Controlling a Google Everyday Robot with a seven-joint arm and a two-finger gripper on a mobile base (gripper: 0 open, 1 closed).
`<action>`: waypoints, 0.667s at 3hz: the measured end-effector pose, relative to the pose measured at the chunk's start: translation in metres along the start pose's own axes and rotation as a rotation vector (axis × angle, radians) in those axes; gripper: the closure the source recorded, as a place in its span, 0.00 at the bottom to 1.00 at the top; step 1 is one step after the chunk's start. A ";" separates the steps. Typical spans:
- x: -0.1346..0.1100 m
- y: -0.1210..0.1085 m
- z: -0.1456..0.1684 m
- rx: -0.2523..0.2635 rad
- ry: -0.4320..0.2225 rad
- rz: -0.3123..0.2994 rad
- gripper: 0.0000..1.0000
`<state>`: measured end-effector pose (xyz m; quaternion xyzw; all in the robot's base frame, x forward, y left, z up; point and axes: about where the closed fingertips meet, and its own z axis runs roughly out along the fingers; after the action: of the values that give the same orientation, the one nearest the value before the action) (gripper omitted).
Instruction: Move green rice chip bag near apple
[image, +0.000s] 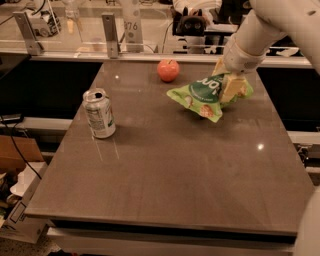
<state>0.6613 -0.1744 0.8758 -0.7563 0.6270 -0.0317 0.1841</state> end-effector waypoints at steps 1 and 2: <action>-0.004 -0.029 0.012 0.028 -0.007 -0.037 1.00; -0.013 -0.049 0.021 0.041 -0.012 -0.067 1.00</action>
Offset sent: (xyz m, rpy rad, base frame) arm 0.0722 0.0374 0.0075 -0.0010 -0.0822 0.0850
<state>0.7106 -0.1494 0.8747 -0.7730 0.5996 -0.0463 0.2022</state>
